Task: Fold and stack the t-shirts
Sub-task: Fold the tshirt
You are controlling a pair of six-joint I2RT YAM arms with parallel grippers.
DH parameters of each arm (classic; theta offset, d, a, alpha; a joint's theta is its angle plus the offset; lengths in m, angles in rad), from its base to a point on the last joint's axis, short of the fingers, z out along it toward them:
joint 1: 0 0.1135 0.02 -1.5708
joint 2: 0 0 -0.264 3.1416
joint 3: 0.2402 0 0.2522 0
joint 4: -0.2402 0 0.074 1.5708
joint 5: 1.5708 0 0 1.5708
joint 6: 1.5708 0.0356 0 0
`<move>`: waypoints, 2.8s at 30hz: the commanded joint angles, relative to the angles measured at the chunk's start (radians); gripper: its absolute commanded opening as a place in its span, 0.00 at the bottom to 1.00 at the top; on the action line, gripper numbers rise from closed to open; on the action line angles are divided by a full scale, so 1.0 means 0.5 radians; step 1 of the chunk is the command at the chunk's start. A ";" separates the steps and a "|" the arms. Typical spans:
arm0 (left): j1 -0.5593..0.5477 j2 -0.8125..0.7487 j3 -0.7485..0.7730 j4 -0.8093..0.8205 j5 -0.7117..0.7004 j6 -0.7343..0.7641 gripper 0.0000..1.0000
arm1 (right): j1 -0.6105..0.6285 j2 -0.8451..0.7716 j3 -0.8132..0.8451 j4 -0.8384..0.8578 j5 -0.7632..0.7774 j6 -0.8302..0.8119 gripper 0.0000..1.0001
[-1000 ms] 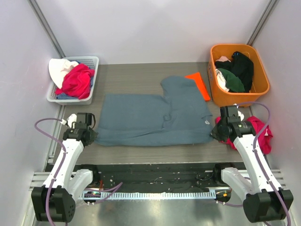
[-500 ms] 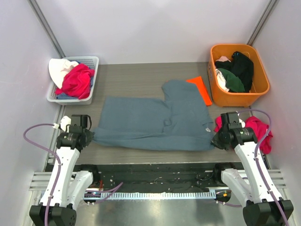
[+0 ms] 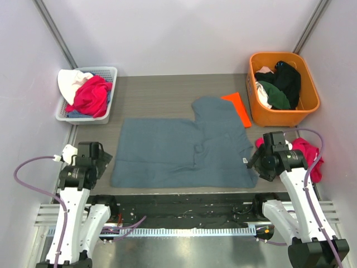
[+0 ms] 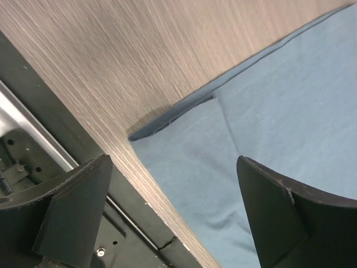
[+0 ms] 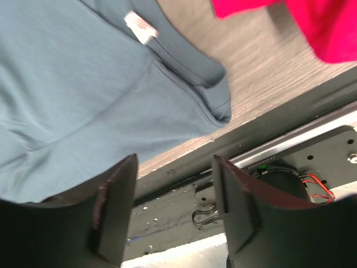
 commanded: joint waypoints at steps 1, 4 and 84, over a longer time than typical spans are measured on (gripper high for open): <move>0.004 -0.098 0.188 -0.148 -0.156 -0.046 1.00 | -0.005 -0.010 0.299 -0.021 0.142 -0.021 0.65; 0.004 -0.123 0.259 -0.023 -0.120 0.083 1.00 | -0.005 0.070 0.443 0.071 0.198 -0.098 0.66; -2.371 2.331 0.412 1.475 -0.478 0.000 1.00 | -0.005 2.877 2.495 1.041 -0.035 -0.580 0.66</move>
